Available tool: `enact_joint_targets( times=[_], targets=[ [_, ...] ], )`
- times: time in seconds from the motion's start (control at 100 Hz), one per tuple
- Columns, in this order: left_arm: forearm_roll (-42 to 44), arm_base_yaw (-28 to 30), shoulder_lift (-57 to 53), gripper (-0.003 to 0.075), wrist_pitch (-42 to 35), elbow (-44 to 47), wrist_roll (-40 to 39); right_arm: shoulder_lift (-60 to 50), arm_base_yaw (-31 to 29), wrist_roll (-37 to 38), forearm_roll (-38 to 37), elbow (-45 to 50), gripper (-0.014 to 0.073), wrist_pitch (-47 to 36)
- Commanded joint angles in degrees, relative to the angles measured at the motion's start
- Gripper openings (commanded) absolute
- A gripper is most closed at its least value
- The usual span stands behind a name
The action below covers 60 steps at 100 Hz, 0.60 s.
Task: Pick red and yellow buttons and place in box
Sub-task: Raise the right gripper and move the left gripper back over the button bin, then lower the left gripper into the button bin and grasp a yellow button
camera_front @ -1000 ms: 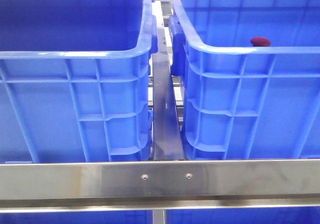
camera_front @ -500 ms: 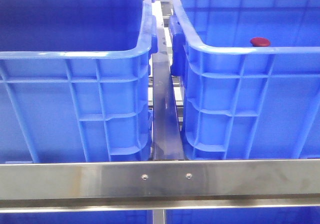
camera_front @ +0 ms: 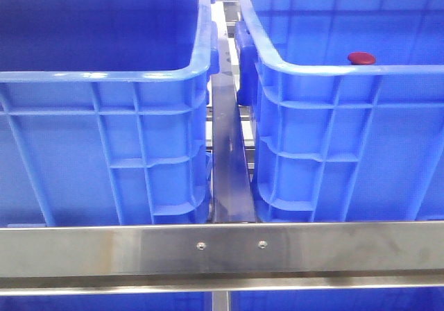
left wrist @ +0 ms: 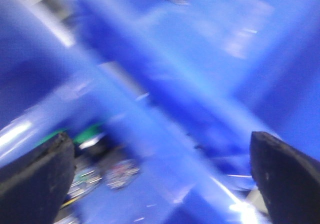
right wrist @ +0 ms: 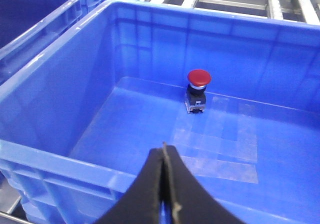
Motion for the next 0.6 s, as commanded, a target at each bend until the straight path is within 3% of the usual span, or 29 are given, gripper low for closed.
enact_joint_targets(
  times=[0.0, 0.31, 0.59],
  targets=[
    [-0.9, 3.4, -2.4, 0.0661, -1.7, -2.0, -3.1, 0.0, -0.3, -0.5, 0.5, -1.5, -0.0068, -1.6],
    [-0.9, 13.3, -2.3, 0.0661, -0.7, -2.0, -7.3, 0.0, -0.3, -0.5, 0.5, -1.5, -0.0068, -1.4],
    [-0.6, 16.1, -0.6, 0.0661, -0.6, -2.0, -9.3, 0.0, -0.3, -0.5, 0.5, -1.5, -0.0068, -1.2]
  ],
)
